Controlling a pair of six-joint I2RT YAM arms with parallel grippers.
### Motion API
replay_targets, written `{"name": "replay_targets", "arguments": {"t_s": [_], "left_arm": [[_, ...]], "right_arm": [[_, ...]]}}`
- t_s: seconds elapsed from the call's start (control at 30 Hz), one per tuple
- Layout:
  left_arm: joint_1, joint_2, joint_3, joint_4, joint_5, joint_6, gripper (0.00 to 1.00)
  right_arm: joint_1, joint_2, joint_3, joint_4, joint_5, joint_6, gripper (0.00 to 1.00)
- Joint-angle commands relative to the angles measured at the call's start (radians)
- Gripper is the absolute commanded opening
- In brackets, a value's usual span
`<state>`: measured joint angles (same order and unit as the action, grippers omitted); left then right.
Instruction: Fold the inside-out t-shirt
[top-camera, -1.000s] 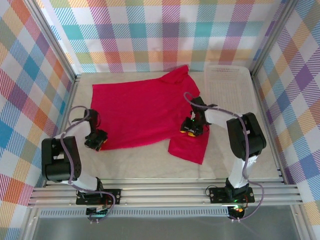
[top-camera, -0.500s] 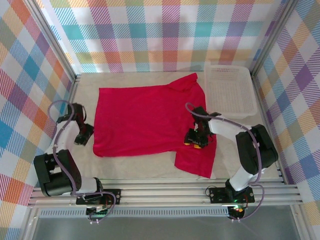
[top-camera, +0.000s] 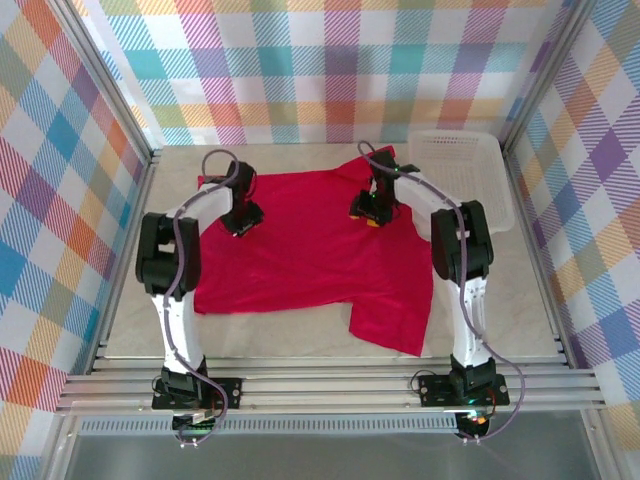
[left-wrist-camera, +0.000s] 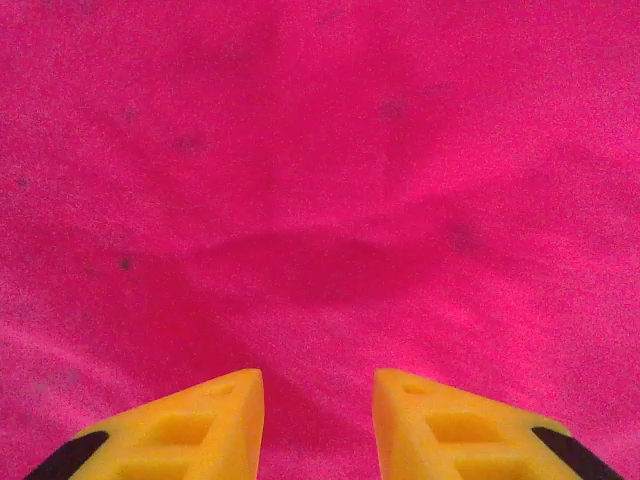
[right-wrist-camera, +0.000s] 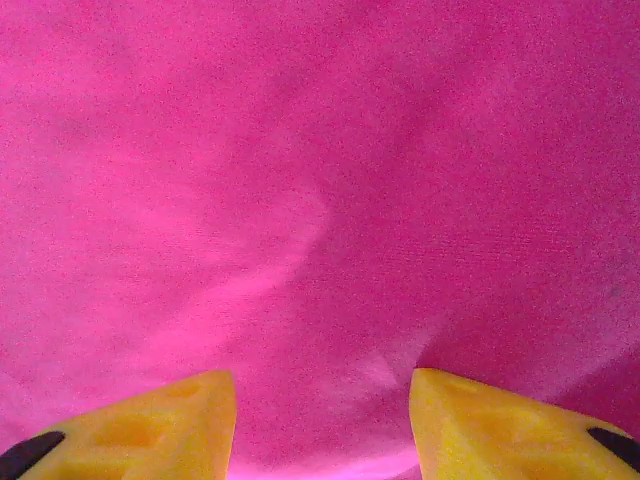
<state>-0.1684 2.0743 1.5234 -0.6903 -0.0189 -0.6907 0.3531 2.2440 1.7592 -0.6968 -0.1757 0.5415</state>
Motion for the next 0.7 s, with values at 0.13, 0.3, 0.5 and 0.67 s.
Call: {"name": "replay_targets", "arguments": {"t_s": [0.13,0.3,0.5,0.67], "left_arm": [[0.139,-0.135,-0.244,-0.019,-0.021,0.049,0.30],[0.150,-0.201,-0.309,0.010,0.006,0.079,0.31],[0.149,-0.194,-0.187,-0.071,0.010,0.118,0.32],[0.147,-0.256,-0.158,-0.091,-0.010,0.139,0.34]], "right_arm": [[0.035,-0.190,-0.369,0.031,-0.004,0.034,0.45],[0.072,-0.308,-0.449,0.044,-0.002,0.071,0.45],[0.064,-0.215,-0.137,-0.015,0.086,0.023,0.45],[0.055,-0.012,0.157,-0.085,0.226,-0.076,0.44]]}}
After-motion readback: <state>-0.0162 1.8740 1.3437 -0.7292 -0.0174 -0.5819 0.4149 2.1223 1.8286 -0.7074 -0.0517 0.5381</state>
